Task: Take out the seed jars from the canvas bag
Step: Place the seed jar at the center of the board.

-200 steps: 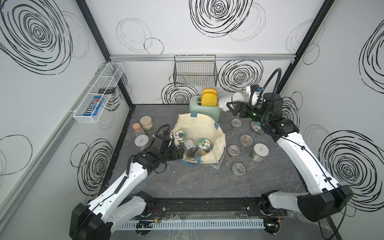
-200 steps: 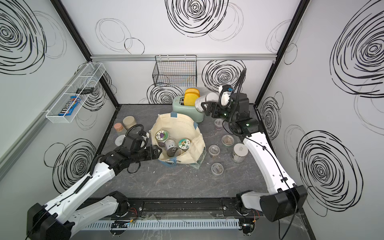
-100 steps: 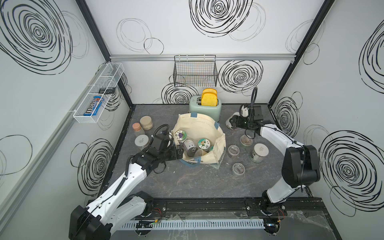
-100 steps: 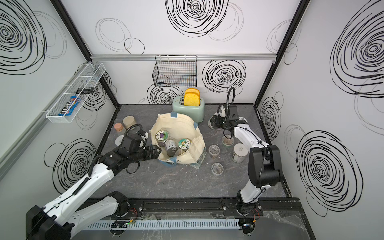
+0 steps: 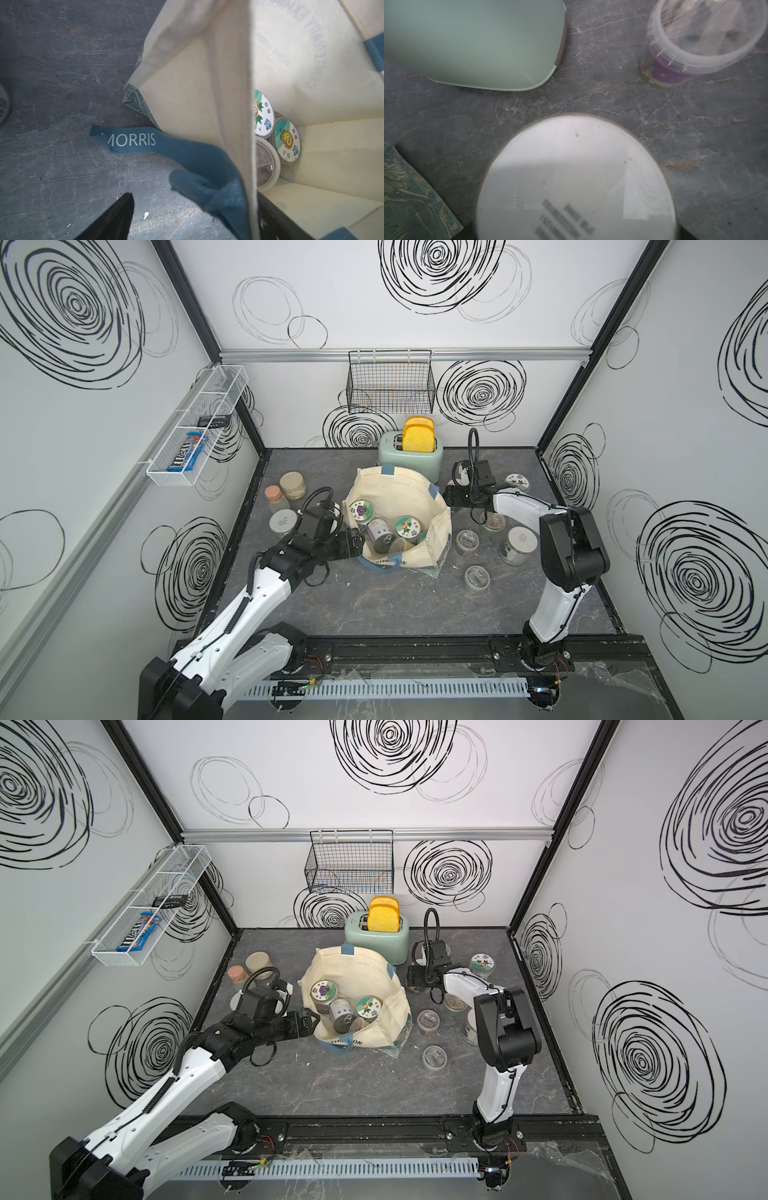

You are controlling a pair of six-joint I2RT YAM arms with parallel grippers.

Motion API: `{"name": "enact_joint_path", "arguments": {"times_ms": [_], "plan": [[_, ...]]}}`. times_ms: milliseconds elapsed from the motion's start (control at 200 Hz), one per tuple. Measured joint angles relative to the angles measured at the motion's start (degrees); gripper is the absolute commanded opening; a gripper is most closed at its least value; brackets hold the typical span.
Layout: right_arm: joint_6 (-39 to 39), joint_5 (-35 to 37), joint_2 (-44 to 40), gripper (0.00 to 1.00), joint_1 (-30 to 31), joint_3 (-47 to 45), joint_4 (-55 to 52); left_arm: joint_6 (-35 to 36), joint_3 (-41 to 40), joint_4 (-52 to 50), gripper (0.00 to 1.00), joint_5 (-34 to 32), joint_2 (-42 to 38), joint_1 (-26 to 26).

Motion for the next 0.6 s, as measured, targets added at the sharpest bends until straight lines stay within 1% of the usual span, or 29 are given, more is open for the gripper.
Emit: {"name": "enact_joint_path", "arguments": {"times_ms": [60,120,170,225,315,345,470,600], "plan": [[-0.1,0.5,-0.3,0.72,0.0,-0.5,0.4,0.1,0.0,-0.2,0.92,0.2,-0.1,0.2],[-0.3,0.8,-0.8,0.77,0.0,-1.0,0.4,0.1,0.0,-0.4,0.92,0.3,-0.1,0.4],[-0.4,1.1,-1.1,0.85,0.0,-1.2,0.2,0.2,0.2,-0.7,0.92,0.5,-0.2,0.7],[-0.5,1.5,-1.5,0.89,0.0,-1.2,-0.8,0.3,0.6,-1.2,0.92,0.7,-0.2,1.2],[-0.9,2.0,-3.6,1.00,0.0,-1.2,-3.8,0.7,1.3,-1.5,0.92,1.2,-0.3,2.3],[-1.1,2.1,-4.8,0.98,0.0,-0.9,-5.5,0.9,1.6,-1.7,0.92,1.5,-0.3,3.0],[-2.0,2.2,-9.9,0.97,0.0,3.3,-10.8,1.2,2.0,-1.6,0.92,3.4,-0.4,5.1],[-2.5,1.9,-15.5,0.97,0.0,6.2,-12.0,1.2,2.0,-1.4,0.91,5.7,0.2,5.6]]}}
